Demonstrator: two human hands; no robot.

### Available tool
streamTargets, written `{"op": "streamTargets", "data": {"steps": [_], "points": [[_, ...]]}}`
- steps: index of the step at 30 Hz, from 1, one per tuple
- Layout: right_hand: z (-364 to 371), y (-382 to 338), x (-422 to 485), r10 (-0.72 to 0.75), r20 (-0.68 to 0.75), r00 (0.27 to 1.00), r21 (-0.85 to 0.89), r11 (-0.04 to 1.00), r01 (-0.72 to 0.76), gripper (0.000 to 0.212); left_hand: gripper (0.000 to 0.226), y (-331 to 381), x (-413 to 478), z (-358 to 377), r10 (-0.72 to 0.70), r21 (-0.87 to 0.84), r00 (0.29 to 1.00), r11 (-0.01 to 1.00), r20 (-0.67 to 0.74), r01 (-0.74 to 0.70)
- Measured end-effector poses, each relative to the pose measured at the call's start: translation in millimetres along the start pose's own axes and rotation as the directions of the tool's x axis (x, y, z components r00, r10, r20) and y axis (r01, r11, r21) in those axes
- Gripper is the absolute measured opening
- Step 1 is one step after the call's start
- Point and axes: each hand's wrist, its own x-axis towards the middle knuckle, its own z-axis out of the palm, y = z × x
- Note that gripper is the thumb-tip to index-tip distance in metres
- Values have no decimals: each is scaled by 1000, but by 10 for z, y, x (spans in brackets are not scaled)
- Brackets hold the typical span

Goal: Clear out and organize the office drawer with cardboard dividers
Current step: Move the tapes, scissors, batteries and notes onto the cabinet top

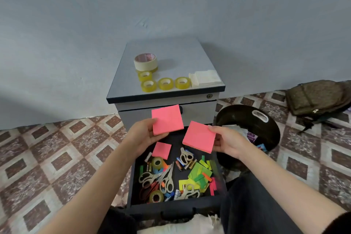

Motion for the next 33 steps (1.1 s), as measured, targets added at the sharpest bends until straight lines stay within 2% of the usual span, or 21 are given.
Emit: {"op": "streamTargets", "data": {"steps": [3, 6, 10, 19, 25, 33], "points": [[-101, -223, -20, -19, -35, 999, 126, 992, 23, 27, 12, 149, 4, 168, 12, -30, 1000, 999, 22, -12], [-238, -452, -18, -41, -69, 997, 274, 960, 59, 18, 8, 252, 60, 323, 81, -15, 997, 997, -2, -81], [-304, -760, 5, -75, -168, 983, 264, 957, 118, 5, 7, 374, 185, 508, 136, 65, 990, 989, -24, -134], [-414, -1304, 214, -149, -224, 963, 439, 867, 236, 12, 17, 904, 746, 969, 218, 70, 976, 973, 20, -219], [-598, -1520, 379, -176, -263, 948, 497, 818, 290, 13, 21, 1139, 1277, 1296, 208, 229, 975, 948, 81, -221], [-816, -1604, 747, -184, -279, 942, 445, 845, 297, 13, 22, 1184, 1855, 1610, 228, 431, 971, 871, 73, -237]]}}
